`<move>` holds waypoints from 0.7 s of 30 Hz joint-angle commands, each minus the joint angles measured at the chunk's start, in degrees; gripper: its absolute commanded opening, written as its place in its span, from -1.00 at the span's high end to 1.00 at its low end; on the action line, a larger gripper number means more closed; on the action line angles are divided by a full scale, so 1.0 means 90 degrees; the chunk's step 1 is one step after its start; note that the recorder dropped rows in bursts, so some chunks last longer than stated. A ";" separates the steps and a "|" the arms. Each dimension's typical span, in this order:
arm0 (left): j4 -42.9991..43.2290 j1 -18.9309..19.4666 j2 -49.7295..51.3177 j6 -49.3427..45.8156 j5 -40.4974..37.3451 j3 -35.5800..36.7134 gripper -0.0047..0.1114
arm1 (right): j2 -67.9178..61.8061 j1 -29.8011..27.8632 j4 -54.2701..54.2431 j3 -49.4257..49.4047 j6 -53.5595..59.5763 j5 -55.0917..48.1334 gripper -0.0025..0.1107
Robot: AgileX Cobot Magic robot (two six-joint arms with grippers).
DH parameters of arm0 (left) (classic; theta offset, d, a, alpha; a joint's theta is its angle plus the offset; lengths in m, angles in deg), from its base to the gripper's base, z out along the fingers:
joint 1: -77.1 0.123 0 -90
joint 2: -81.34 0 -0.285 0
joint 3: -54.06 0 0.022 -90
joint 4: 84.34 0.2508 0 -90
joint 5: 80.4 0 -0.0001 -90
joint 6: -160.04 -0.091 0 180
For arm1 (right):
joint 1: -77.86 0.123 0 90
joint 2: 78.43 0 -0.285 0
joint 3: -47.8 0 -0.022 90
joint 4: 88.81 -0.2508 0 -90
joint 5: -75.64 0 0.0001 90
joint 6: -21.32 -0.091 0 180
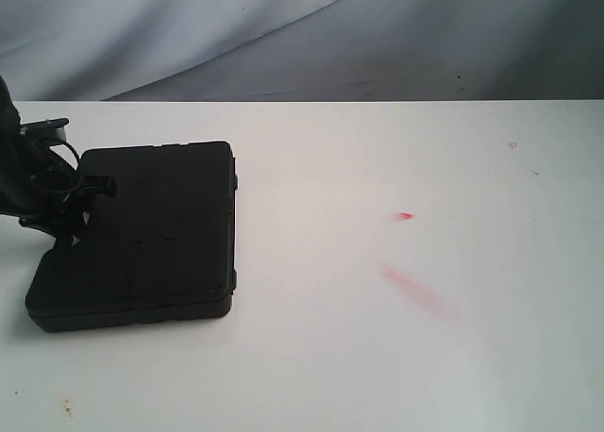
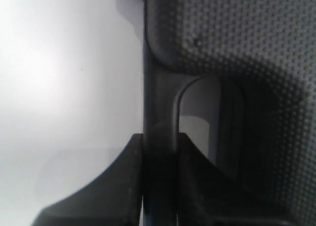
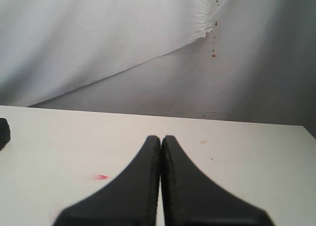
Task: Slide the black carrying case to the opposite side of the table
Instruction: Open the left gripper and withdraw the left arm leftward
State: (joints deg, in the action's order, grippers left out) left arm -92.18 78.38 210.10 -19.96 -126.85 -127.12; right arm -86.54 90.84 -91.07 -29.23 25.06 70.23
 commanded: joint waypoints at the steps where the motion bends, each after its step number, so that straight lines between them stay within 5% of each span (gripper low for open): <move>1: -0.0045 0.0009 -0.0059 -0.0050 0.0066 0.0027 0.92 | 0.0036 -0.0038 0.0006 -0.0021 0.0014 0.0010 0.96; 12: -0.0042 0.0009 -0.0059 -0.0066 0.0110 0.0027 0.86 | 0.0036 -0.0038 0.0006 -0.0021 0.0014 0.0010 0.96; 21: -0.0254 0.0009 -0.0073 -0.0066 0.0169 0.0027 0.38 | 0.0036 -0.0038 0.0006 -0.0021 0.0014 0.0010 0.96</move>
State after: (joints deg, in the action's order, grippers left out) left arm -92.88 78.38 210.10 -19.96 -126.30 -127.12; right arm -86.54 90.84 -91.07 -29.23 25.06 70.23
